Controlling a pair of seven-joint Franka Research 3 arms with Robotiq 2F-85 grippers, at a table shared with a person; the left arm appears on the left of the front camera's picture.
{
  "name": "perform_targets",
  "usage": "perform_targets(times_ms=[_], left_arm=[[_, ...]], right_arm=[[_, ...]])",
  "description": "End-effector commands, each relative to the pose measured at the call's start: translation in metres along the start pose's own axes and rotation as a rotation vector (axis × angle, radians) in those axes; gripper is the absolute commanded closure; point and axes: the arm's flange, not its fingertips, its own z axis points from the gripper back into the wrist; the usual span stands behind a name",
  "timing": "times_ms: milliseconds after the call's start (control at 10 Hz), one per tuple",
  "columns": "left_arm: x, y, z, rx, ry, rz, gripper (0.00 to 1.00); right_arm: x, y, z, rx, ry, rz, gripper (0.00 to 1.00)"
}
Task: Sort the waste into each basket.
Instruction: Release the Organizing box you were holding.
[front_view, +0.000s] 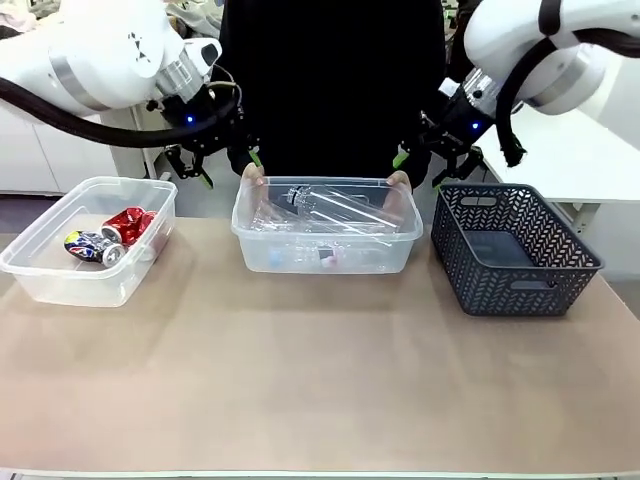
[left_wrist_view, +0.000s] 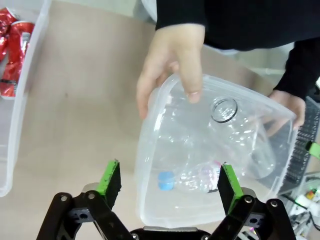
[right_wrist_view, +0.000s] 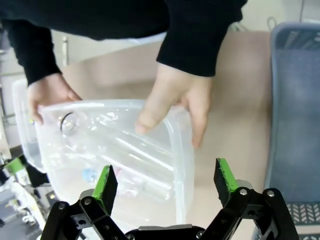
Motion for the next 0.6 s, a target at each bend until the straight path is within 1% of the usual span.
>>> perform_targets(times_ms=[0,100,500], left_arm=[[-0.006,0.016,-0.011,-0.011,-0.012,0.007,0.0],[0.0,0.0,0.0,0.0,0.0,0.0,0.0],[0.0,0.0,0.0,0.0,0.0,0.0,0.0]], right_arm=[[-0.014,-0.005,-0.008,0.021,-0.034,0.015,0.0],[0.0,0.0,0.0,0.0,0.0,0.0,0.0],[0.0,0.0,0.0,0.0,0.0,0.0,0.0]])
